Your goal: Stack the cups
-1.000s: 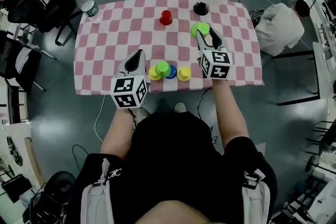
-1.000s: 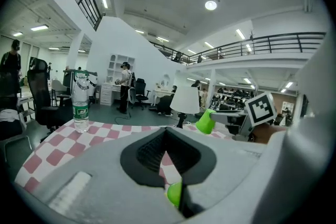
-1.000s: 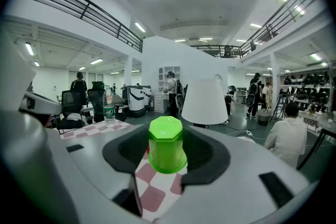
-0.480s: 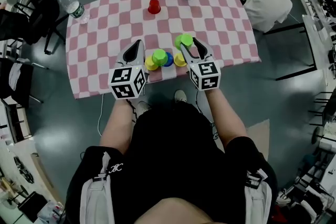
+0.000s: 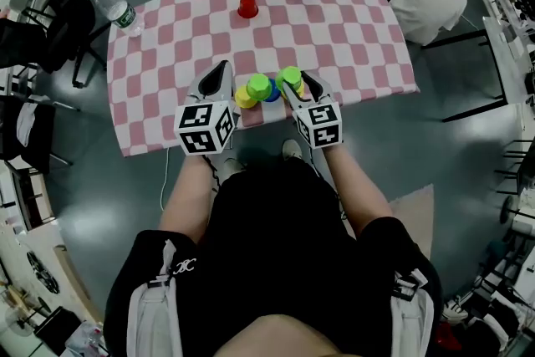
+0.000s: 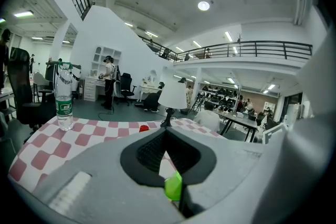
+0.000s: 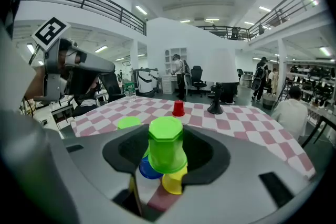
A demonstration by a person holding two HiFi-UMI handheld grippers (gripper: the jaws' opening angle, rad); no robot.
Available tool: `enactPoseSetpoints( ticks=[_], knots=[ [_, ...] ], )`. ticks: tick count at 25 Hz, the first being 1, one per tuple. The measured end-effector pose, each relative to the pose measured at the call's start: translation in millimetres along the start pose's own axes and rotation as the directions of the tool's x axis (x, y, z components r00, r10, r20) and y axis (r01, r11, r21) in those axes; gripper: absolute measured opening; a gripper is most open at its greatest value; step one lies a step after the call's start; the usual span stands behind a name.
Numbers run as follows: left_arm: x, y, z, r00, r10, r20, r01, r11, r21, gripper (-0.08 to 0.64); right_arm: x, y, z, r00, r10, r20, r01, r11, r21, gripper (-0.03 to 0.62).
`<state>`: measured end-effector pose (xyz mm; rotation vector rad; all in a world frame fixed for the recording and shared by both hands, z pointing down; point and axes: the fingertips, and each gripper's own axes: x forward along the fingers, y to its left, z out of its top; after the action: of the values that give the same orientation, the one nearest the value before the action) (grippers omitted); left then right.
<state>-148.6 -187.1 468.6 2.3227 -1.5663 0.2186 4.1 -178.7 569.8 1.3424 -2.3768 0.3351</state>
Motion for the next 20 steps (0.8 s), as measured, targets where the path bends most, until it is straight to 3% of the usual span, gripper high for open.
enactPoseSetpoints(
  ticks=[20],
  knots=[
    [0.4, -0.4, 0.2, 1.0, -0.005, 0.003, 0.005, 1.0, 0.0, 0.015, 11.4, 4.5, -23.2, 1.0, -0.001, -0.018, 0.001, 1.0, -0.012, 0.206]
  ],
)
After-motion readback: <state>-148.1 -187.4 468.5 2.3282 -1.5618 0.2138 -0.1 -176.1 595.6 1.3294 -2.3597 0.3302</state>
